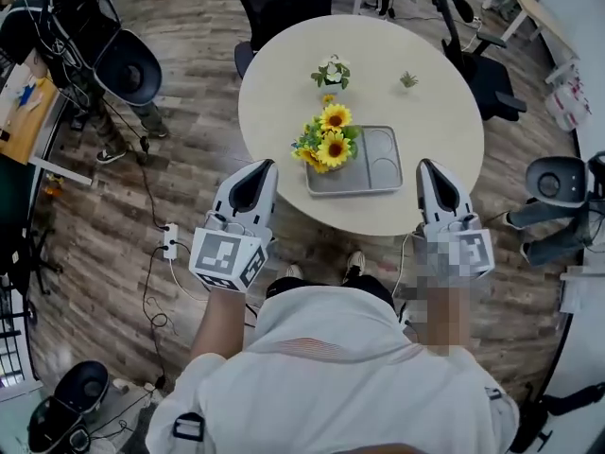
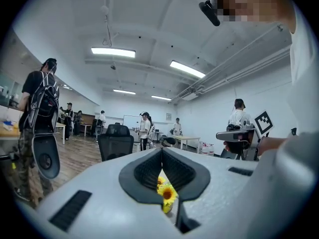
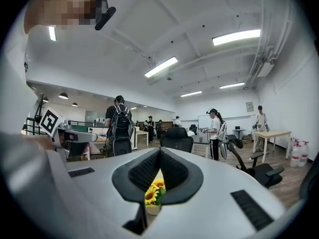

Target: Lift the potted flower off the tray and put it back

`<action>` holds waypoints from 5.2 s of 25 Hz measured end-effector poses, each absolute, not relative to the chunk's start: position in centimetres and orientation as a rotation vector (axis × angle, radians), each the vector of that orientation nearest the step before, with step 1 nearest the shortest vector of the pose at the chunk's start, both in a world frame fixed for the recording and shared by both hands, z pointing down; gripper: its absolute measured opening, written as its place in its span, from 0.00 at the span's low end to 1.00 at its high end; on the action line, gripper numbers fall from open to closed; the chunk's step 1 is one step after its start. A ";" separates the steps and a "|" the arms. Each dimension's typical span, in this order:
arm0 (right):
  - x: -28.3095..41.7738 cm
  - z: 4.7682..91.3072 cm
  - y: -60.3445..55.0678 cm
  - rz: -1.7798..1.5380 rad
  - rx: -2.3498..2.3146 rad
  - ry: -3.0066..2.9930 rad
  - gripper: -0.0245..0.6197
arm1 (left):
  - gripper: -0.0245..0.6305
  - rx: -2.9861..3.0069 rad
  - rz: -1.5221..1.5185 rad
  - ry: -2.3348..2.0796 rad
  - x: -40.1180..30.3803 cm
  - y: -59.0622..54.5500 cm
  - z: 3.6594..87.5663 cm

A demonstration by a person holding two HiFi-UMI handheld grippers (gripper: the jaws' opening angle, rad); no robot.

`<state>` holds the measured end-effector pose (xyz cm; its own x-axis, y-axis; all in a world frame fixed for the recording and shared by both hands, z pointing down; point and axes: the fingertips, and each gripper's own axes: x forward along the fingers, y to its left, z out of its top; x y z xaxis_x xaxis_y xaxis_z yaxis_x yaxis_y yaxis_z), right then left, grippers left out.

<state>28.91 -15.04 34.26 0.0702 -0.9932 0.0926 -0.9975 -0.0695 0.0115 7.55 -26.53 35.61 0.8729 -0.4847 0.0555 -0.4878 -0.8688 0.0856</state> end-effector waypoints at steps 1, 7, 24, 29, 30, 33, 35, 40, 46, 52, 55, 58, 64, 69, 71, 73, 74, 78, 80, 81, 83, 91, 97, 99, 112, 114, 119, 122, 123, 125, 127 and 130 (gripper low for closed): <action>29.9 34.4 -15.4 0.098 2.229 -2.114 0.04 | 0.05 2.938 0.051 -0.797 8.2 -26.5 35.5; 36.2 34.9 -16.9 0.134 2.144 -2.221 0.04 | 0.05 2.886 0.105 -0.910 12.8 -25.5 35.9; 37.9 35.8 -18.9 0.165 2.092 -2.293 0.04 | 0.05 2.848 0.123 -0.962 14.6 -25.5 36.4; 36.5 35.1 -18.7 0.131 2.101 -2.283 0.04 | 0.05 2.866 0.102 -0.941 13.5 -26.0 35.9; 36.1 35.0 -18.8 0.128 2.091 -2.290 0.04 | 0.05 2.868 0.096 -0.938 13.4 -26.2 35.7; 35.3 34.8 -18.8 0.130 2.062 -2.306 0.05 | 0.04 2.871 0.088 -0.930 13.1 -26.4 35.4; 34.9 34.8 -18.8 0.131 2.051 -2.312 0.11 | 0.05 2.872 0.091 -0.923 12.9 -26.4 35.4; 33.7 34.8 -19.0 0.168 2.013 -2.355 0.51 | 0.05 2.877 0.091 -0.912 12.4 -26.3 35.6; 33.9 35.1 -19.4 0.223 2.025 -2.342 0.76 | 0.05 2.878 0.090 -0.912 12.3 -26.2 35.5; 33.0 39.1 -19.9 0.349 1.890 -2.268 0.77 | 0.05 2.873 0.087 -0.916 12.0 -25.9 35.5; 32.1 43.6 -20.7 0.429 1.785 -2.197 0.77 | 0.05 2.863 0.093 -0.925 11.7 -25.7 35.8; 31.0 48.6 -22.1 0.519 1.700 -2.144 0.77 | 0.05 2.835 0.109 -0.958 10.7 -25.8 36.4; 29.5 59.8 -25.8 0.626 1.592 -1.986 0.77 | 0.05 2.762 0.144 -1.039 8.3 -25.6 38.1; 28.8 65.7 -28.9 0.671 1.579 -1.926 0.77 | 0.05 2.699 0.162 -1.122 6.0 -25.8 39.2; 28.6 67.3 -30.1 0.676 1.568 -1.915 0.77 | 0.05 2.677 0.169 -1.150 5.1 -25.8 39.8; 28.5 68.7 -31.2 0.684 1.551 -1.909 0.77 | 0.05 2.654 0.178 -1.176 4.3 -25.9 40.4; 28.4 69.3 -31.7 0.689 1.542 -1.909 0.77 | 0.04 2.644 0.183 -1.188 4.0 -26.0 40.6; 28.3 71.0 -33.4 0.704 1.505 -1.902 0.77 | 0.05 2.609 0.201 -1.223 3.2 -26.4 41.4; 28.2 71.8 -34.0 0.710 1.487 -1.897 0.77 | 0.05 2.599 0.207 -1.232 3.1 -26.7 41.7; 28.1 72.1 -34.4 0.712 1.480 -1.895 0.77 | 0.05 2.596 0.210 -1.236 3.0 -26.9 41.8; 28.1 72.7 -35.0 0.715 1.476 -1.889 0.77 | 0.05 2.592 0.216 -1.243 2.9 -27.3 41.9; 28.4 73.7 -35.7 0.743 1.508 -1.845 0.77 | 0.05 2.580 0.234 -1.252 2.2 -27.4 42.6; 28.5 73.3 -36.1 0.752 1.517 -1.836 0.78 | 0.04 2.583 0.238 -1.248 2.3 -27.9 42.2; 28.7 72.9 -36.2 0.708 1.539 -1.841 0.78 | 0.05 2.586 0.246 -1.242 2.4 -28.1 42.2; 28.6 60.4 -34.8 0.586 1.640 -2.007 0.78 | 0.05 2.659 0.193 -1.177 4.2 -29.0 40.3; 28.9 57.4 -34.0 0.557 1.635 -2.033 0.78 | 0.05 2.687 0.171 -1.149 5.2 -29.2 39.6; 30.2 49.5 -30.9 0.472 1.667 -2.074 0.78 | 0.05 2.790 0.121 -1.098 7.7 -29.8 37.6; 31.9 44.7 -28.4 0.425 1.757 -2.057 0.78 | 0.05 2.862 0.092 -1.066 9.4 -29.5 35.9; 32.8 43.0 -27.3 0.406 1.792 -2.049 0.78 | 0.05 2.886 0.079 -1.047 10.3 -29.1 35.2; 34.6 39.9 -24.5 0.373 1.856 -2.043 0.78 | 0.05 2.929 0.053 -1.004 12.4 -27.7 33.9; 36.0 37.4 -22.0 0.356 1.897 -2.045 0.78 | 0.05 2.956 0.036 -0.963 14.1 -26.3 33.0; 36.1 35.4 -20.4 0.346 1.936 -2.042 0.78 | 0.05 2.974 0.017 -0.912 14.7 -26.4 33.0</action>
<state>36.06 -20.43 35.39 -0.0422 -0.9239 0.3802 -0.9976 0.0598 0.0344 14.75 -26.44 32.96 0.8282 -0.5600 0.0197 -0.5604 -0.8278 0.0259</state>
